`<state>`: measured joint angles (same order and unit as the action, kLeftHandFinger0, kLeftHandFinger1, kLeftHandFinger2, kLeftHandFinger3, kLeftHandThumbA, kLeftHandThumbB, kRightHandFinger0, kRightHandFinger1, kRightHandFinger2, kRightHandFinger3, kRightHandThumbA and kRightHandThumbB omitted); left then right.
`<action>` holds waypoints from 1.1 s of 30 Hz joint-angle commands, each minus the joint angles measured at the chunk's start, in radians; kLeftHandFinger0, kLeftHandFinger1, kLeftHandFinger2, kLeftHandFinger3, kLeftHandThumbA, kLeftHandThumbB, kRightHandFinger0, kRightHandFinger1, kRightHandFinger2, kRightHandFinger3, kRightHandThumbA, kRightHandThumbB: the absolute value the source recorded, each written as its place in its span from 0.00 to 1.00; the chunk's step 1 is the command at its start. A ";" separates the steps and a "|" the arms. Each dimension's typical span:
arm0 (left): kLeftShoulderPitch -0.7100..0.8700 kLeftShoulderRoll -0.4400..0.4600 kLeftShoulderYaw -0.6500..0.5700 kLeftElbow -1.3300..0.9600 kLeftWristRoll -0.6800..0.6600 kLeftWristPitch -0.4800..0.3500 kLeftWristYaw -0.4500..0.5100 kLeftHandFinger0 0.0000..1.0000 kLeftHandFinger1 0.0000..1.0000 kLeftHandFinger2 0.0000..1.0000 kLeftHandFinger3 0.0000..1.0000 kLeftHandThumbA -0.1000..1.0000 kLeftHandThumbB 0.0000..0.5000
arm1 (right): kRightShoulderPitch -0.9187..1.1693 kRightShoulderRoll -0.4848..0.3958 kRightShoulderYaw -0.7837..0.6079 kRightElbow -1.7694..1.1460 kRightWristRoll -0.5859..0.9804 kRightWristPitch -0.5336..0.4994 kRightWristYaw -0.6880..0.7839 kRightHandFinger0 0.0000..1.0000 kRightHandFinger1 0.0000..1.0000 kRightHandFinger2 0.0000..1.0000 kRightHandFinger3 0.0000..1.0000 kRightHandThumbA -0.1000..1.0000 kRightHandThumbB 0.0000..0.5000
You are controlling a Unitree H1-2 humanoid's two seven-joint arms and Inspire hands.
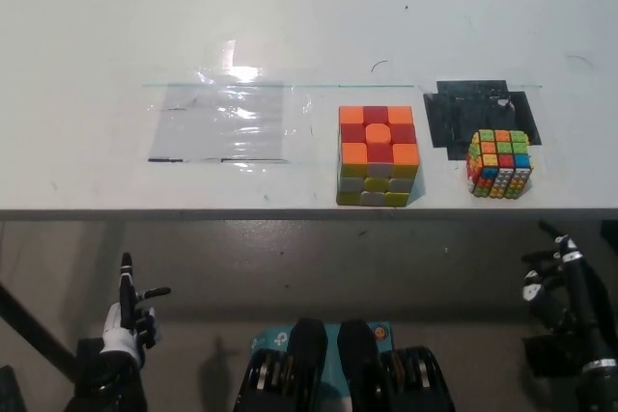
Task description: The robot uses its right hand to pick up the small cube kept on the middle on the desk and place it on the bigger cube kept next to it
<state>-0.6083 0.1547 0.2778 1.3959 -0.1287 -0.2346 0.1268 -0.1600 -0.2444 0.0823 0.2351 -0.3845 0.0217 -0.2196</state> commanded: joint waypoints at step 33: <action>-0.027 0.040 -0.009 0.003 -0.030 -0.071 0.008 0.00 0.00 0.00 0.08 1.00 1.00 | -0.019 -0.170 -0.102 -0.646 0.133 0.243 0.314 0.26 0.32 0.51 0.93 0.21 0.28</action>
<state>-0.6093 0.1687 0.2758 1.3986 -0.1511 -0.2724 0.1335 -0.1109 -0.3766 -0.0019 -0.3518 -0.2557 0.2381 0.0493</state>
